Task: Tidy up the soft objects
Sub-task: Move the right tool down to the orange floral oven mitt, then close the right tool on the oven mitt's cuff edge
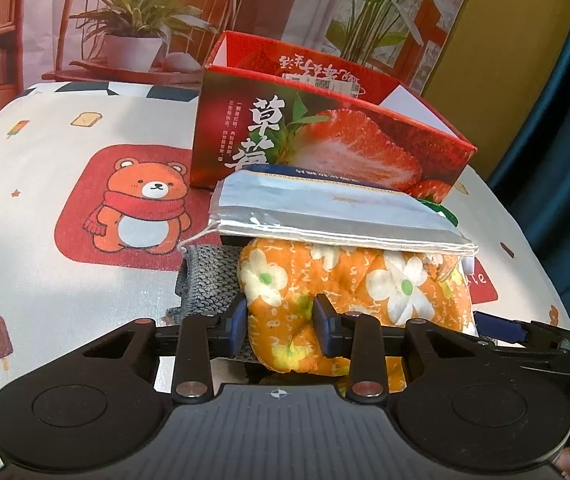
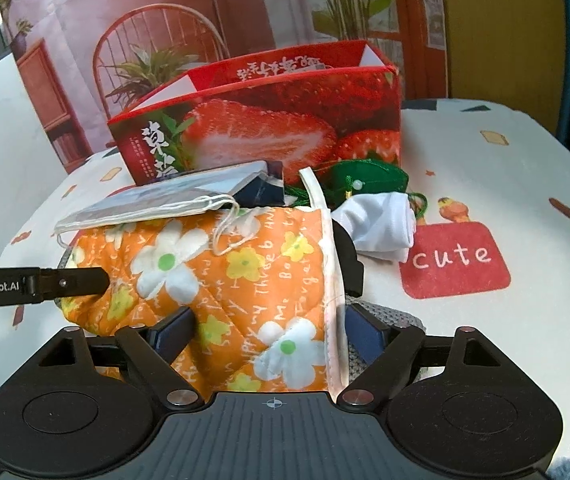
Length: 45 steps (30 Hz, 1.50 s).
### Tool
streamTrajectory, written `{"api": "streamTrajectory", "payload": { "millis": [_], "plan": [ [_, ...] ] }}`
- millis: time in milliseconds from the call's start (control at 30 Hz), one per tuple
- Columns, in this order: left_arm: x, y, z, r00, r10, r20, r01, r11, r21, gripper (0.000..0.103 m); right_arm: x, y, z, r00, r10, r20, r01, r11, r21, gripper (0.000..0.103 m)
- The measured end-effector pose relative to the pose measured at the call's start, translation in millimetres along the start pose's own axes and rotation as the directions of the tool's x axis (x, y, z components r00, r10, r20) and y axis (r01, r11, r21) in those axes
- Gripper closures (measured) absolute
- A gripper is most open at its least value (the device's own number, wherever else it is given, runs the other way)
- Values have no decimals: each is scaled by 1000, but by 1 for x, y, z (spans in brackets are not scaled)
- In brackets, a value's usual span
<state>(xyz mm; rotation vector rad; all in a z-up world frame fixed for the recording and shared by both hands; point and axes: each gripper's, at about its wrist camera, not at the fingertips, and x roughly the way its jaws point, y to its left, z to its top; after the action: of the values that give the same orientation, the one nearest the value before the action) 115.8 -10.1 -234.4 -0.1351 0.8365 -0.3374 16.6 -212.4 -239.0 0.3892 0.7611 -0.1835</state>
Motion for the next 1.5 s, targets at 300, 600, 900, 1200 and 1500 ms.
{"api": "streamTrajectory", "payload": {
  "millis": [300,600,900,1200,1500],
  "plan": [
    [-4,1,-2,1000,-5,7,5,1000,11,69,-9,9,1,999,10,36,-9,999,-34,40],
    [-16,-6,-2,998,-11,60,7,998,61,85,-27,8,6,992,36,119,-31,999,-44,79],
    [-9,1,-2,1000,-12,23,11,999,38,85,-23,9,4,993,63,100,-59,997,-49,90],
    [-4,3,-4,1000,-15,-1,15,1000,18,84,-19,7,3,994,64,84,-61,998,-32,86],
    [0,3,-4,1000,-5,-16,6,1000,17,83,-12,-8,2,998,-8,69,5,999,49,53]
  ]
}}
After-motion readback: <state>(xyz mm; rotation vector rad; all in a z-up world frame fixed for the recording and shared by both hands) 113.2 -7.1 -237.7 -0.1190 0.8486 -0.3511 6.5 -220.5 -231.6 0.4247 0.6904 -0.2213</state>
